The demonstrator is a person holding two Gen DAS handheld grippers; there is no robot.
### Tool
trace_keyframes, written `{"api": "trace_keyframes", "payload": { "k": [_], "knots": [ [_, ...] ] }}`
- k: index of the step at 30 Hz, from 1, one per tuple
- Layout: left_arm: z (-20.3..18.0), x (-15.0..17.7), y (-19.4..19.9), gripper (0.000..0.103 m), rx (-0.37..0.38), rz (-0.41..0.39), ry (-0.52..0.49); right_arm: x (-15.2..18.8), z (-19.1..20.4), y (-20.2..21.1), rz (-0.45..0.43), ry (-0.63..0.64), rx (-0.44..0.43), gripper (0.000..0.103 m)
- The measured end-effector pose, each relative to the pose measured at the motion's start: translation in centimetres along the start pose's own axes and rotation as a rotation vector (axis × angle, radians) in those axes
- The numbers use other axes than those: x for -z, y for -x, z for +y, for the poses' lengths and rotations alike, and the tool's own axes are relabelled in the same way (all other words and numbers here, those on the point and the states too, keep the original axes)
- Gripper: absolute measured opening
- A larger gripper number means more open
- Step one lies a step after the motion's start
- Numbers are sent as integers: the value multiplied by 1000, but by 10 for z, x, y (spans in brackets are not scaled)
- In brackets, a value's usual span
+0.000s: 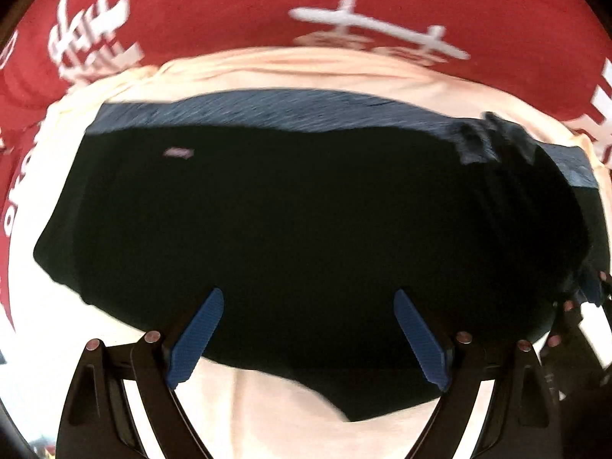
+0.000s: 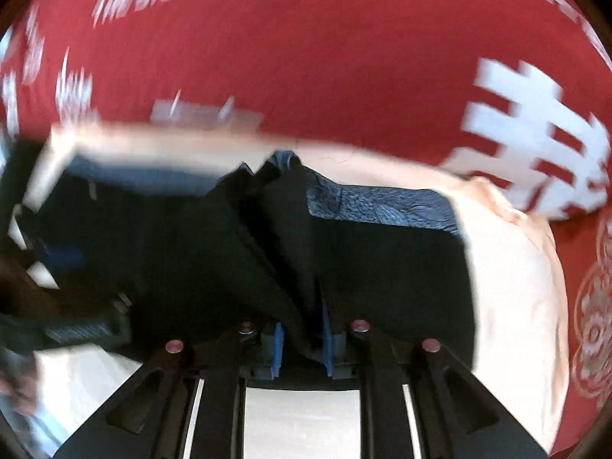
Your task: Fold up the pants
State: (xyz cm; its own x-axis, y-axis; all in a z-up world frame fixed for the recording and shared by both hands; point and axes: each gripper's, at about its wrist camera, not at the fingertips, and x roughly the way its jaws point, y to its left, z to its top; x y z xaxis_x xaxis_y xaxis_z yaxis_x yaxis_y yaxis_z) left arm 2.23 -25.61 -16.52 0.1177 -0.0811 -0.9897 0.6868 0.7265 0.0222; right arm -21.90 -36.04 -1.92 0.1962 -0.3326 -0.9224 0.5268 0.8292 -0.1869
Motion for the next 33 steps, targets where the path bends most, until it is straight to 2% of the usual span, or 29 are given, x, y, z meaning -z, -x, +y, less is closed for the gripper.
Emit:
{"api": "trace_keyframes", "payload": {
  "k": [3, 4, 5, 6, 8, 11, 13, 16, 18, 20, 22, 25, 27, 29, 30, 32, 33],
  "knots": [
    [17, 0, 0, 92, -5, -5, 27, 14, 53, -23, 30, 213, 224, 27],
    [24, 0, 2, 92, -11, -8, 29, 17, 62, -25, 32, 259, 272, 29],
    [23, 0, 3, 92, -11, -8, 27, 21, 73, -24, 31, 311, 311, 36],
    [26, -1, 4, 92, -3, -4, 24, 24, 79, -20, 27, 339, 312, 42],
    [36, -4, 12, 92, 37, -8, 21, 30, 88, -4, 12, 375, 279, 43],
    [14, -10, 28, 92, 100, -29, -17, 33, 79, 24, 13, 335, 124, 43],
    [-3, -14, 38, 92, 156, -41, -55, 30, 49, 34, 49, 160, -12, 43],
    [-47, -27, 43, 92, 266, -33, -110, 35, -41, 27, 109, -380, -313, 44],
    [-63, -34, 41, 92, 314, -24, -133, 49, -83, 11, 127, -665, -444, 44],
    [-85, -36, 44, 92, 354, -24, -158, 63, -112, -3, 125, -858, -525, 44],
    [-107, -37, 43, 92, 371, -9, -179, 70, -128, -11, 98, -967, -575, 44],
    [-118, -42, 27, 88, 393, 33, -181, 80, -137, -20, 94, -1041, -619, 44],
    [-123, -41, 19, 65, 388, 51, -189, 84, -137, -26, 105, -1077, -637, 44],
    [-129, -40, 17, 64, 374, 59, -193, 88, -138, -33, 105, -1123, -666, 44],
    [-131, -40, 15, 54, 372, 58, -192, 91, -137, -35, 105, -1137, -674, 44],
    [-131, -42, 14, 48, 365, 61, -185, 93, -138, -41, 109, -1170, -694, 42],
    [-129, -43, 15, 45, 368, 55, -177, 94, -139, -44, 112, -1185, -700, 24]
  ]
}}
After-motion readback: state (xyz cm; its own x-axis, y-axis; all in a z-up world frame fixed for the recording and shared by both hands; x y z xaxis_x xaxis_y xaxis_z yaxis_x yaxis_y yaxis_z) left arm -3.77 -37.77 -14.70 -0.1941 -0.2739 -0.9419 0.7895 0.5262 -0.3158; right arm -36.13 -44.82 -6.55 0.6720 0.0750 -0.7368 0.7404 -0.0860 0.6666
